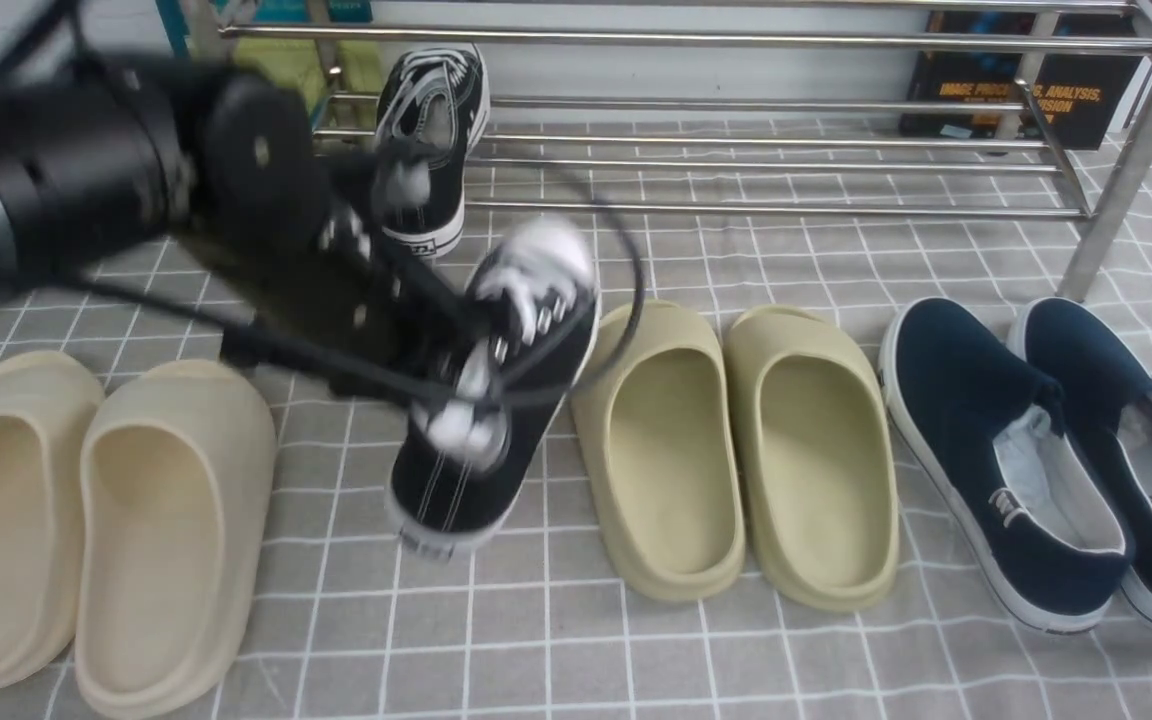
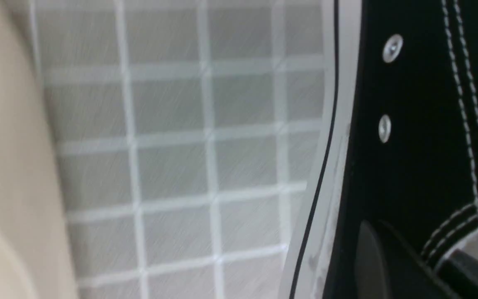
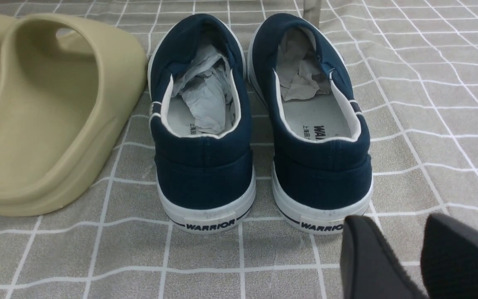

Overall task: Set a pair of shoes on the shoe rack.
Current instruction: Use the left arm to put a shoe into the shoe rack

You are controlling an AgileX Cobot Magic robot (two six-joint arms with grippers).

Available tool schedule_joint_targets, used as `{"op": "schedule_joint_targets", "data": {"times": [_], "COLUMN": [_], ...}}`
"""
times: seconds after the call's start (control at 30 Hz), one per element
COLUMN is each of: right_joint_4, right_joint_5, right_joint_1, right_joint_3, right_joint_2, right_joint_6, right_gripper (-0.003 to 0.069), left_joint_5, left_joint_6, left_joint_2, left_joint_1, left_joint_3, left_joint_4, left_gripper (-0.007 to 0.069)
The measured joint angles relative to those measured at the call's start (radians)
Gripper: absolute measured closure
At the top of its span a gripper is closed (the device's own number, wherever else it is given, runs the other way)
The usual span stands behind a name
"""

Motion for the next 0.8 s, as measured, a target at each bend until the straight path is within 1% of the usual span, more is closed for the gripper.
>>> {"op": "schedule_joint_targets", "data": {"times": [0.23, 0.3, 0.37, 0.47, 0.63, 0.7, 0.8], "right_joint_4": [0.0, 0.0, 0.0, 0.0, 0.0, 0.0, 0.0], "right_joint_5": [0.0, 0.0, 0.0, 0.0, 0.0, 0.0, 0.0], "right_joint_1": [0.0, 0.0, 0.0, 0.0, 0.0, 0.0, 0.0], "right_joint_3": [0.0, 0.0, 0.0, 0.0, 0.0, 0.0, 0.0], "right_joint_2": [0.0, 0.0, 0.0, 0.0, 0.0, 0.0, 0.0], "right_joint_6": [0.0, 0.0, 0.0, 0.0, 0.0, 0.0, 0.0], "right_gripper": [0.0419, 0.0419, 0.0419, 0.0419, 0.0419, 0.0419, 0.0419], "left_joint_5": [0.02, 0.025, 0.024, 0.009, -0.031, -0.034, -0.038], "left_joint_6": [0.0, -0.001, -0.001, -0.001, -0.001, -0.002, -0.003], "left_joint_2": [0.094, 0.175, 0.208, 0.292, 0.401, 0.423, 0.503], "left_joint_1": [0.011, 0.039, 0.049, 0.079, 0.102, 0.105, 0.119], "left_joint_3": [-0.156, -0.225, -0.254, -0.336, -0.495, -0.53, -0.647], "left_joint_4": [-0.018, -0.061, -0.078, -0.113, -0.129, -0.133, -0.147], "left_gripper": [0.0638, 0.0638, 0.0638, 0.0638, 0.0638, 0.0638, 0.0638]}}
